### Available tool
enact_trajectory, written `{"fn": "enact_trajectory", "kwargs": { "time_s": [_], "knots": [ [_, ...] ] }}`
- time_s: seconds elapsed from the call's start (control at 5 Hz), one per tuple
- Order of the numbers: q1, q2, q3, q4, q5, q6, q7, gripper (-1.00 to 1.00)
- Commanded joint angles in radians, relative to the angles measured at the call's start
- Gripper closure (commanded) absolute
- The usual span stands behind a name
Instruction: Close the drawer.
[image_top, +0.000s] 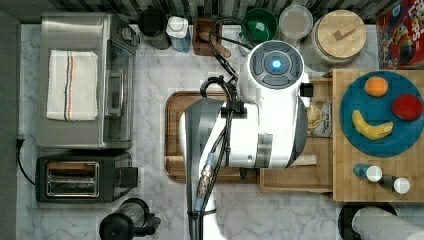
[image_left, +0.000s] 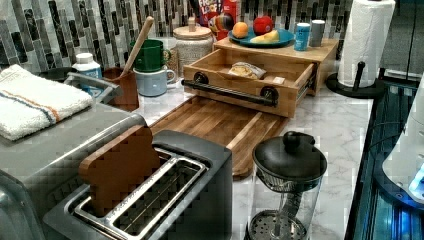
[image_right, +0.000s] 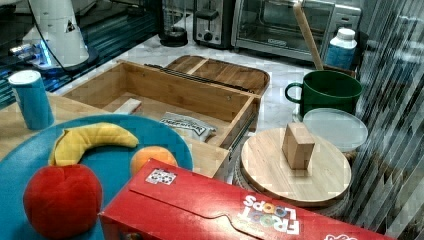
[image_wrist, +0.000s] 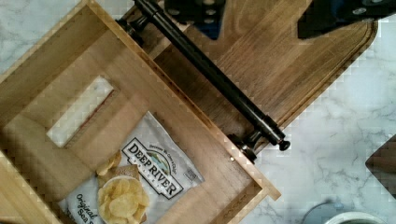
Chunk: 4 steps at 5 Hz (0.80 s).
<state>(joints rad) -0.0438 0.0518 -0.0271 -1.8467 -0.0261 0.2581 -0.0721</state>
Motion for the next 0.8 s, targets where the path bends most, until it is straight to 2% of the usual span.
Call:
{"fn": "enact_trajectory", "kwargs": {
  "time_s": [0.2, 0.4, 0.6, 0.8],
  "knots": [
    [-0.001, 0.0, 0.001, 0.0, 0.0, 0.002, -0.012, 1.0],
    [-0.001, 0.0, 0.0, 0.0, 0.0, 0.002, -0.012, 1.0],
    [0.003, -0.066, 0.025, -0.096, -0.049, 0.124, -0.23, -1.0],
    [0.004, -0.06, 0.034, -0.083, -0.055, 0.08, -0.351, -1.0]
  ]
}}
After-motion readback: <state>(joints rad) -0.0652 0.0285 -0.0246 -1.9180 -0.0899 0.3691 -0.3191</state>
